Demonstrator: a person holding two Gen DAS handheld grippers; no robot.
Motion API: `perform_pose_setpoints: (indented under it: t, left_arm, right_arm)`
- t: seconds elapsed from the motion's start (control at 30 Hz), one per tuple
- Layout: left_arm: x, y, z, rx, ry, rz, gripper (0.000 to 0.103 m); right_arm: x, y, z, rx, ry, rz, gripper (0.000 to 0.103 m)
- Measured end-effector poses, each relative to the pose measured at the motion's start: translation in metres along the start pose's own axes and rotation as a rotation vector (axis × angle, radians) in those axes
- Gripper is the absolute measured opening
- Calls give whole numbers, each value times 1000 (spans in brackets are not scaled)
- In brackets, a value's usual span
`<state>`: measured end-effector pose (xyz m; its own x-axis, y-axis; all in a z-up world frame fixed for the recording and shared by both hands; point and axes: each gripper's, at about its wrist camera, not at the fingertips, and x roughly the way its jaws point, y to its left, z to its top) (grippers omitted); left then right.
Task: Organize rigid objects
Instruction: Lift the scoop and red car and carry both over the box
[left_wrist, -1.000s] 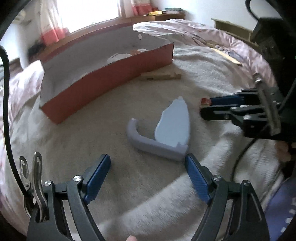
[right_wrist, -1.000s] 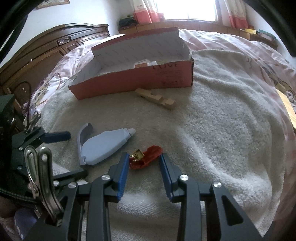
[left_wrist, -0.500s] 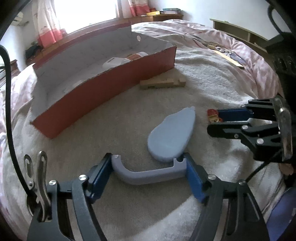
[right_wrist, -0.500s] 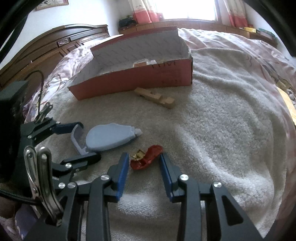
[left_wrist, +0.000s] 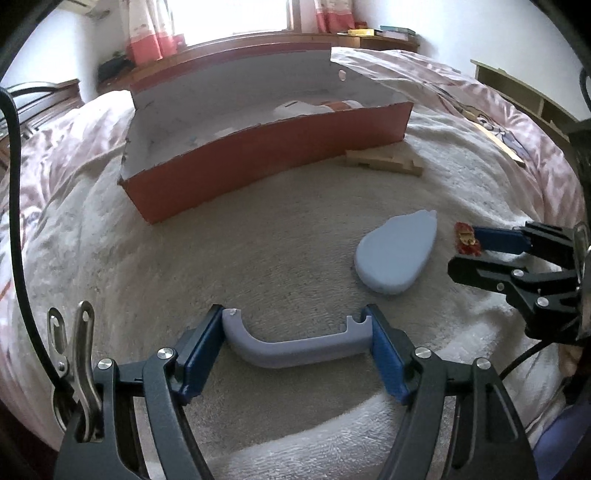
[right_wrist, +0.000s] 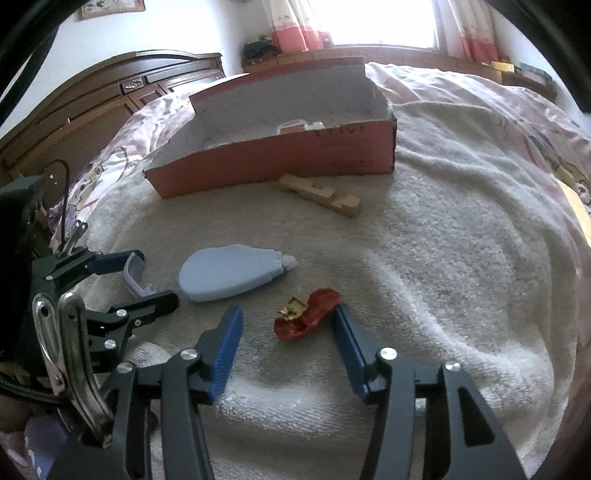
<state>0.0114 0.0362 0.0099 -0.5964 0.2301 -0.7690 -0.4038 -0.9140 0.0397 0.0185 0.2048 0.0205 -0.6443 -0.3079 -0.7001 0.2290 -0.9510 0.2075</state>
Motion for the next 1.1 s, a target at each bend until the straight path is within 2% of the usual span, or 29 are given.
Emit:
perform_pose_setpoints:
  t: [0.07,0.17,0.33,0.4,0.47,0.57,0.7,1.1]
  left_arm:
    - [1,1,-1,-13,2,-1,76]
    - [1,2,-1,-27,2,-5,76]
    - [0,2,-3,-28,-8,-3,76]
    - [-1,3,-3,-29,-11,-5,76]
    - [-1,3,-2,-29,-13,-5,76]
    - [-1,2,-3,-27,-16,-2,75]
    - [-4,1,-2,-24,-23,2,75]
    - [-20,15,12,-85,-73,-1,75]
  right_arm:
    - [0,0,-1,3,-6,3,56]
    - [1,1,-2,2,-18,28,65]
    - [4,12,-2,-33,-13,-36,64]
    - [4,15,-2,-50,-12,-72,57]
    - [3,14,-1,-46,-17,-109,41]
    - [2,6,0,-15,-24,-114,26]
    - [-1,-1,1,18,-30,-89,24]
    - [-12,5,15,1,-79,-25,24]
